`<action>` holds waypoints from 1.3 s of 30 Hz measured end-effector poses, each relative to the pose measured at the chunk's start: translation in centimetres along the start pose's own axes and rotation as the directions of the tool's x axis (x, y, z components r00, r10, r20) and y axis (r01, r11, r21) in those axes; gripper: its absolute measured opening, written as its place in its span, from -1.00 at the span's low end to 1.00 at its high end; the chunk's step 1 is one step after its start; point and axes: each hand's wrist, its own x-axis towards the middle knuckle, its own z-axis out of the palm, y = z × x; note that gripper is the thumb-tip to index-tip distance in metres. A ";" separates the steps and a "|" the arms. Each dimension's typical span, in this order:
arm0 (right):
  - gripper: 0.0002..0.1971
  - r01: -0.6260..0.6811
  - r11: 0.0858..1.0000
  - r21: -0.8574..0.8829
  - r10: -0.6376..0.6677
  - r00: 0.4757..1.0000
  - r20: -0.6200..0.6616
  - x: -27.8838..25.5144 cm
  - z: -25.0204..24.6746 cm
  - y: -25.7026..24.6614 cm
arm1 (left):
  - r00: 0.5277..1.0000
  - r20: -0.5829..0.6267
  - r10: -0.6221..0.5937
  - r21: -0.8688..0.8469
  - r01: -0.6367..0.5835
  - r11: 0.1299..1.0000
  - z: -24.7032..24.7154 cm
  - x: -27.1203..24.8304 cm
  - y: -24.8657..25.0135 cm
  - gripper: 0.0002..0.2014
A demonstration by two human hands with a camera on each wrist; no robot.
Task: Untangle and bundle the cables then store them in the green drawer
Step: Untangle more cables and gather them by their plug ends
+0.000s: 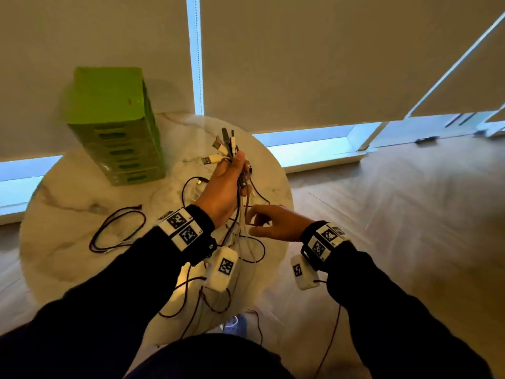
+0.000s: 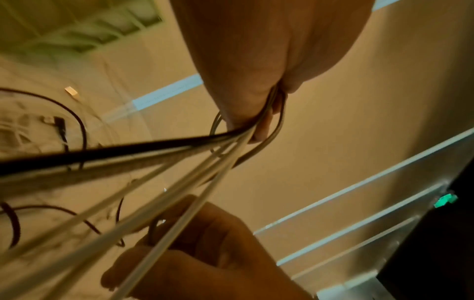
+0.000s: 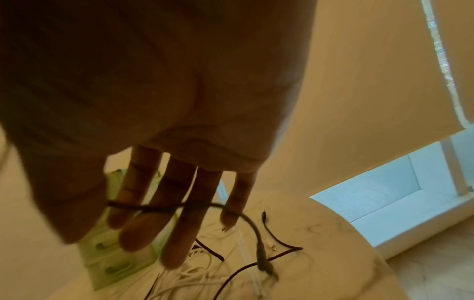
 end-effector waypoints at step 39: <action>-0.65 -0.788 0.549 -0.279 0.737 0.614 -0.284 -10.5 -0.9 7.3 | 0.983 0.136 -0.127 0.207 0.097 0.973 1.7 1.1 -4.0 -0.64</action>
